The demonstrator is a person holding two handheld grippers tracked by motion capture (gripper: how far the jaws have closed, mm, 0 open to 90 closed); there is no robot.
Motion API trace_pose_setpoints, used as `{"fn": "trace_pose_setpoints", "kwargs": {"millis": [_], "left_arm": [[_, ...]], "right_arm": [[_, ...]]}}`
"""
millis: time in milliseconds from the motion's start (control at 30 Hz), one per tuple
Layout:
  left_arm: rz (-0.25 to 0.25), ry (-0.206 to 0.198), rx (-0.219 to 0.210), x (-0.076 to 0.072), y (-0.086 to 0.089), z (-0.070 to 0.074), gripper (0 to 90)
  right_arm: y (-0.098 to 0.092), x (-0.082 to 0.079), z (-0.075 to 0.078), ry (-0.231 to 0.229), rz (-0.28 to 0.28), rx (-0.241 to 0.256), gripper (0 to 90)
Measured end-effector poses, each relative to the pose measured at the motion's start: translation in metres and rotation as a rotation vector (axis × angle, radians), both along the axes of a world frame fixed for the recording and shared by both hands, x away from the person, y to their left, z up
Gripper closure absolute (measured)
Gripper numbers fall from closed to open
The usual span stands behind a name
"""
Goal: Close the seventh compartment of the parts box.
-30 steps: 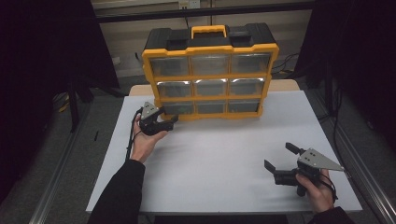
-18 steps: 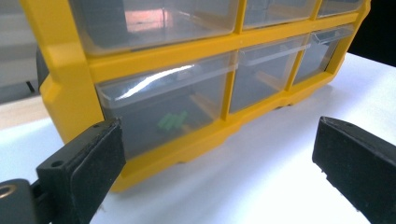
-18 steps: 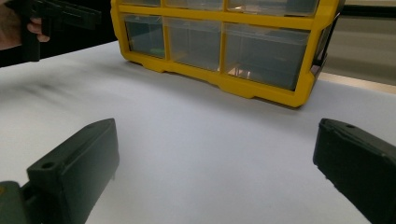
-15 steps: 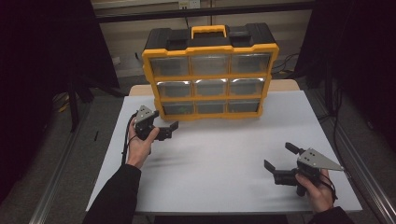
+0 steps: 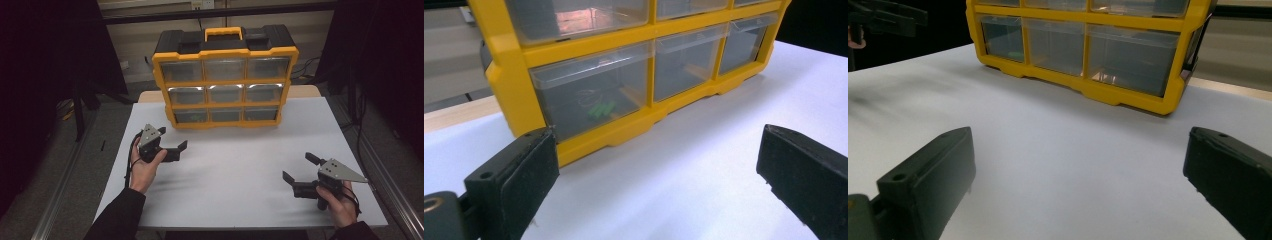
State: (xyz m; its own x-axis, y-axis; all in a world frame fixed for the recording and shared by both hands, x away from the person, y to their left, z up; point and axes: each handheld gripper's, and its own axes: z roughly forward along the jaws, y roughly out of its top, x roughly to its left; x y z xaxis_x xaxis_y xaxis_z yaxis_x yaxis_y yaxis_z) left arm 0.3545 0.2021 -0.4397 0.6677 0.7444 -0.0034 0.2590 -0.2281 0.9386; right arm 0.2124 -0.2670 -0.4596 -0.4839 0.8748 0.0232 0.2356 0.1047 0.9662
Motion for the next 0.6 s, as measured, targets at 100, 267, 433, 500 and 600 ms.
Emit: {"fn": "trace_pose_setpoints", "kwargs": {"millis": [100, 267, 433, 500, 600], "left_arm": [[-0.013, 0.014, -0.018, -0.008, 0.002, -0.004, 3.1], [-0.024, 0.022, -0.023, -0.020, 0.004, -0.005, 3.1], [-0.041, 0.033, -0.029, -0.034, 0.008, -0.004, 3.0], [-0.036, 0.018, -0.044, -0.040, 0.011, -0.003, 2.7], [-0.030, -0.005, -0.052, -0.049, 0.016, -0.001, 2.7]], "right_arm": [[0.000, 0.000, 0.000, 0.001, 0.002, 0.001, 0.3], [0.000, 0.000, 0.000, 0.000, 0.005, 0.000, 0.3], [-0.001, 0.000, 0.000, -0.002, 0.007, 0.001, 0.3], [-0.001, 0.000, 0.000, -0.002, 0.005, -0.002, 0.3], [0.000, -0.001, 0.001, 0.002, 0.001, -0.001, 0.3]]}}
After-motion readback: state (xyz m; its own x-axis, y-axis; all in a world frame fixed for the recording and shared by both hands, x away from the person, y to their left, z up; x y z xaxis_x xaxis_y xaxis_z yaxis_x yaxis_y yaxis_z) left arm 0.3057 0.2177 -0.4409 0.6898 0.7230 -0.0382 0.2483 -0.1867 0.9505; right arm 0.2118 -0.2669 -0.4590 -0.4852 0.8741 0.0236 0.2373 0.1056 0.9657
